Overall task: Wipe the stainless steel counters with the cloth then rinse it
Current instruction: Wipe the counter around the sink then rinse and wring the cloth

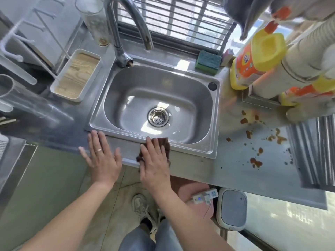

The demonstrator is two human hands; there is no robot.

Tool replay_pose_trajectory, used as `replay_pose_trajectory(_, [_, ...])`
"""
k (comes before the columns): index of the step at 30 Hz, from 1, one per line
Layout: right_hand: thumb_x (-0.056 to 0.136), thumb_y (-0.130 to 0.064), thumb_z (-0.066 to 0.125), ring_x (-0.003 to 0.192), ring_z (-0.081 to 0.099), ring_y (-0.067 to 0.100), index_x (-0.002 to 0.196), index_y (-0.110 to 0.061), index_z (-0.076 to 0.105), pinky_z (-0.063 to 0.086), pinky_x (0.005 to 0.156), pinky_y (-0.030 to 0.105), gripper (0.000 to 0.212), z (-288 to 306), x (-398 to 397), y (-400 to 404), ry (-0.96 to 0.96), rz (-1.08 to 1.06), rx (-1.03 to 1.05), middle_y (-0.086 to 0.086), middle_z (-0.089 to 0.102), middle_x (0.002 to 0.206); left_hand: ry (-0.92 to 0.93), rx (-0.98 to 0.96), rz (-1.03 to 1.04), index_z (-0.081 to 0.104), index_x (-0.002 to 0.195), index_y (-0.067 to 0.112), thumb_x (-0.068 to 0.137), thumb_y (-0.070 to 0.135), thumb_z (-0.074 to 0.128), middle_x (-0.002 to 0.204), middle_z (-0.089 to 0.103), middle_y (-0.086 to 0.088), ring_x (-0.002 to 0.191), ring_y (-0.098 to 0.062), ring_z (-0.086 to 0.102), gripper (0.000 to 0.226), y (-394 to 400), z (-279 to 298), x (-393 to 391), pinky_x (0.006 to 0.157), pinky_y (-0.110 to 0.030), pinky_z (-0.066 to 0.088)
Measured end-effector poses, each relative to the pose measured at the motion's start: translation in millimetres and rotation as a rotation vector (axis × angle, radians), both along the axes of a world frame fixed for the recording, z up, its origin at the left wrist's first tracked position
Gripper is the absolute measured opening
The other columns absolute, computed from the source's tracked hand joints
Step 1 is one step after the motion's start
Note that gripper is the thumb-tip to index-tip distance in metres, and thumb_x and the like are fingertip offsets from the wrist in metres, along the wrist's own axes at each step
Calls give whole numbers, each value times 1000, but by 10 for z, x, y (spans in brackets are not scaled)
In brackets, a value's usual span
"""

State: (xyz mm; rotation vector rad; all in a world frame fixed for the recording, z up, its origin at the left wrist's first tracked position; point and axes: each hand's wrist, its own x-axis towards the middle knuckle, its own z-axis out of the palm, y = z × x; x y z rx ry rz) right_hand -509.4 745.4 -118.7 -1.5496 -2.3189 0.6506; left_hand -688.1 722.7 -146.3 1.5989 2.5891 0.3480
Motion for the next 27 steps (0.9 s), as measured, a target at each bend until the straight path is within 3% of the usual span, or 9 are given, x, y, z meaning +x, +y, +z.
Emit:
replay_pose_trajectory(3, [103, -28, 47, 161, 9, 20, 150, -19, 48, 8, 131, 43, 48, -29, -165, 77, 26, 87, 6, -1, 23, 172, -8, -22, 29, 15, 161, -1, 101, 42, 30, 169, 9, -22, 157, -37, 10, 75, -9, 13, 36, 120, -69, 5])
replay_pose_trajectory(6, [100, -24, 49, 159, 21, 20, 141, -19, 55, 20, 128, 47, 42, -17, 92, 130, 67, 145, 29, 0, 32, 168, 17, -24, -8, 24, 158, -1, 101, 41, 29, 167, 15, -24, 156, -39, 15, 71, 8, 108, 206, 120, -67, 12])
replay_pose_trajectory(10, [96, -22, 53, 158, 24, 17, 140, -21, 57, 24, 127, 47, 44, -19, 1002, 152, 29, 96, 77, -1, 33, 168, 35, -23, -215, 32, 155, 2, 101, 37, 32, 164, 23, -21, 155, -36, 18, 64, 128, 264, 765, 121, -62, 14])
replay_pose_trajectory(16, [96, -23, 49, 159, 19, 17, 147, -27, 52, 24, 127, 49, 51, -35, 2258, 155, -55, 34, 52, -2, 27, 170, -35, -57, -401, 28, 159, 7, 102, 37, 27, 166, 22, -16, 157, -32, 18, 64, 388, 409, 1738, 123, -59, 17])
replay_pose_trajectory(19, [93, -21, 48, 158, 24, 21, 144, -27, 54, 22, 128, 48, 52, -47, 2638, 124, -87, -51, 60, 1, 30, 169, -29, -65, -484, 30, 158, 9, 102, 38, 26, 166, 25, -14, 157, -30, 20, 64, 467, 423, 2029, 122, -58, 21])
replay_pose_trajectory(23, [93, -20, 42, 155, 31, 29, 141, -22, 56, 31, 123, 54, 50, -40, 3189, 286, -106, -288, 30, 9, 39, 164, -8, -52, -588, 34, 157, 9, 102, 35, 30, 164, 29, -13, 155, -29, 24, 61, 530, 361, 2281, 121, -56, 25])
replay_pose_trajectory(27, [98, -1, 56, 153, 34, 31, 140, -15, 57, 42, 117, 55, 45, 83, 3378, 399, 35, -397, 89, 11, 45, 160, -43, -22, -681, 30, 159, 9, 102, 32, 38, 168, 24, -10, 157, -26, 20, 63, 604, 296, 2540, 122, -54, 25])
